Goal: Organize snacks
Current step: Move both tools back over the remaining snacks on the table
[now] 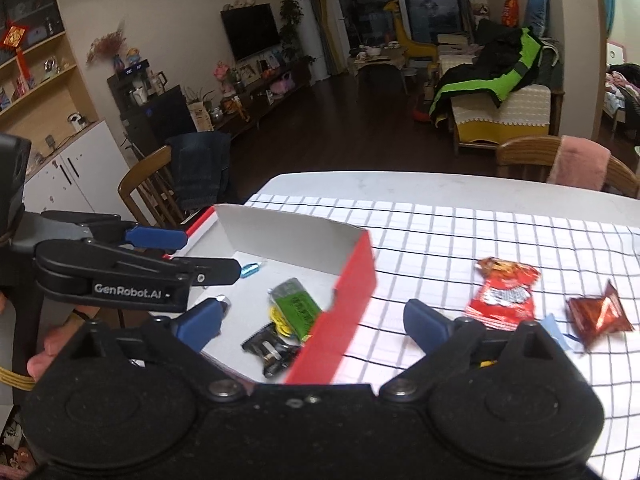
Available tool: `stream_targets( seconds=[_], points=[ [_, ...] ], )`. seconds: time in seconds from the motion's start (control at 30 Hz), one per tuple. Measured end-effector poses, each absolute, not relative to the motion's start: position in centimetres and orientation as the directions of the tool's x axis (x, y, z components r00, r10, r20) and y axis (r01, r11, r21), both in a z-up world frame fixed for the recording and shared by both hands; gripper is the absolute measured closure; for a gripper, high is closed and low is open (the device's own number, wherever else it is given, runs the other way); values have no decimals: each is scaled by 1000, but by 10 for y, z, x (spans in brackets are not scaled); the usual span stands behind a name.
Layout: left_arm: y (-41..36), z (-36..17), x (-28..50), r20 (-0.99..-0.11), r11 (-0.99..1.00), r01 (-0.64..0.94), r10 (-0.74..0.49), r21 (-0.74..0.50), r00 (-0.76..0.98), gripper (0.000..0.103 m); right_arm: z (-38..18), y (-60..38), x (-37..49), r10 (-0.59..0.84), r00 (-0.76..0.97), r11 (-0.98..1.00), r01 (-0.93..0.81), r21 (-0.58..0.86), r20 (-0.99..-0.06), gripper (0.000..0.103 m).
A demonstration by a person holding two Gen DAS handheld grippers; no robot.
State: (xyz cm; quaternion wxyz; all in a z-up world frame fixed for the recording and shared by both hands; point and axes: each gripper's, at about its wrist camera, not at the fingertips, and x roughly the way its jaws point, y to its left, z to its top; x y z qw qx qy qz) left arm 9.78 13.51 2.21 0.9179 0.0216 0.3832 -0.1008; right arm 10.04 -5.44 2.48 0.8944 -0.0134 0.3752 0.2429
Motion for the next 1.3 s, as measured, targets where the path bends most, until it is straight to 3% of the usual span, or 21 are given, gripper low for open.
stream_targets(
  seconds=[0.43,0.73,1.07,1.3],
  points=[
    [51,-2,97,-710,966,245,-228,-80,666,14,13,-151,92,360,618,914,-383,132,-699,0],
    [5,-27,125,-752,975,214,-189,-65,632,14,-4,-221,117,260,643,948,-311,65,-720,0],
    [-19,-59,179,-844,988,110,-147,-105,515,14,-34,-279,177,164,621,985,-147,91,-766,0],
    [-28,-76,210,-873,996,70,-80,-53,481,14,-58,-298,218,105,577,993,-14,119,-810,2]
  ],
)
